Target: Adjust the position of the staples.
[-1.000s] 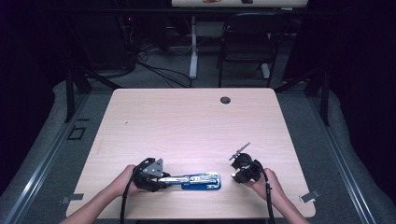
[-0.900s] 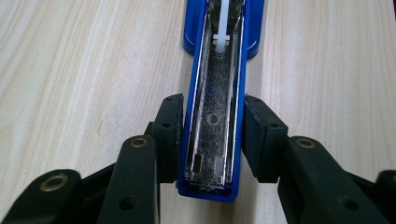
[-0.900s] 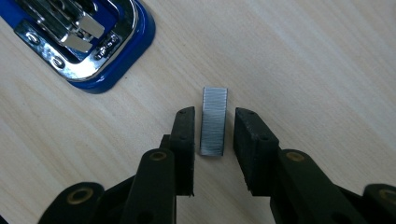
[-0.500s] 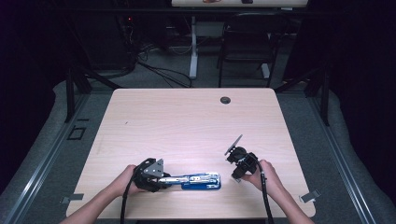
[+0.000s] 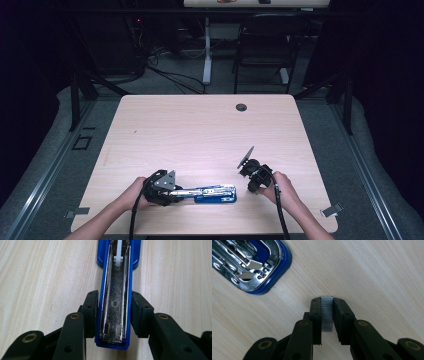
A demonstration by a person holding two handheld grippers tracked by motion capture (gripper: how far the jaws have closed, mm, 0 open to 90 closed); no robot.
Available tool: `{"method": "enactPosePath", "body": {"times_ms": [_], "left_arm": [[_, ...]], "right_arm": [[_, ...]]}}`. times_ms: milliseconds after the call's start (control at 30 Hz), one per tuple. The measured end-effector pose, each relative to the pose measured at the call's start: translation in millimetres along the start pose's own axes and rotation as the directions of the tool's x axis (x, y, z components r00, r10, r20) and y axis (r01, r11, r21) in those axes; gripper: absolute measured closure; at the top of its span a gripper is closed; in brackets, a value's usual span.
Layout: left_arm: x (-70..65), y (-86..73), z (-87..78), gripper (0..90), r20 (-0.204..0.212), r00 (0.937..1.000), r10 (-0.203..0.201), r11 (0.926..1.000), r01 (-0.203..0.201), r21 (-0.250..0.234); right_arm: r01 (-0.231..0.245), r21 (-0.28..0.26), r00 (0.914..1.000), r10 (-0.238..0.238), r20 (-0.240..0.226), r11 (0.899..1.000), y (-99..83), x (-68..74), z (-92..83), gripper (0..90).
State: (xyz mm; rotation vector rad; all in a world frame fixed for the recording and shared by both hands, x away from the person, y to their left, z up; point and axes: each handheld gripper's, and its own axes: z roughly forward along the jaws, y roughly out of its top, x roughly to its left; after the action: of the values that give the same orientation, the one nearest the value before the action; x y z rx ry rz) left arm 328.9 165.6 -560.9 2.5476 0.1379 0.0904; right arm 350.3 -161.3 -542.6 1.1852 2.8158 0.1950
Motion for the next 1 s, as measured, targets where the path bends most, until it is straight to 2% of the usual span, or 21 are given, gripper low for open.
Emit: {"method": "enactPosePath", "body": {"times_ms": [167, 500, 700, 733, 867, 1000], "left_arm": [[0.2, 0.1, 0.2, 62.3, 0.005, 1.0, 0.0, 1.0, 0.0, 0.003], [0.2, 0.2, 0.4, 62.6, 0.007, 1.0, 0.002, 1.0, -0.002, 0.004], [-0.1, 0.3, 0.3, 62.8, 0.006, 1.0, 0.003, 1.0, -0.003, 0.006], [-0.1, 0.3, 0.2, 62.8, 0.007, 1.0, 0.003, 1.0, -0.003, 0.007], [-0.5, 0.1, 0.2, 63.1, 0.006, 1.0, 0.003, 1.0, -0.003, 0.005], [-0.4, 0.5, 0.3, 63.1, 0.007, 1.0, 0.005, 1.0, -0.005, 0.007]], "right_arm": [[0.022, 0.018, 0.9998, -0.022, 0.0, 1.0, 0.1, -0.5, -2.4, 78.0], [0.054, -0.04, 0.997, -0.056, -0.052, 0.998, -3.6, -3.1, -14.0, 78.1], [0.073, -0.066, 0.9957, -0.077, -0.052, 0.995, -4.4, -3.4, -18.3, 78.2], [0.065, -0.087, 0.9958, -0.071, -0.059, 0.994, -5.0, -3.1, -17.4, 78.2], [0.08, -0.083, 0.9954, -0.084, -0.045, 0.993, -4.5, -3.0, -19.2, 78.3], [0.087, -0.097, 0.9942, -0.093, -0.054, 0.991, -4.6, -2.4, -19.7, 78.3]]}}
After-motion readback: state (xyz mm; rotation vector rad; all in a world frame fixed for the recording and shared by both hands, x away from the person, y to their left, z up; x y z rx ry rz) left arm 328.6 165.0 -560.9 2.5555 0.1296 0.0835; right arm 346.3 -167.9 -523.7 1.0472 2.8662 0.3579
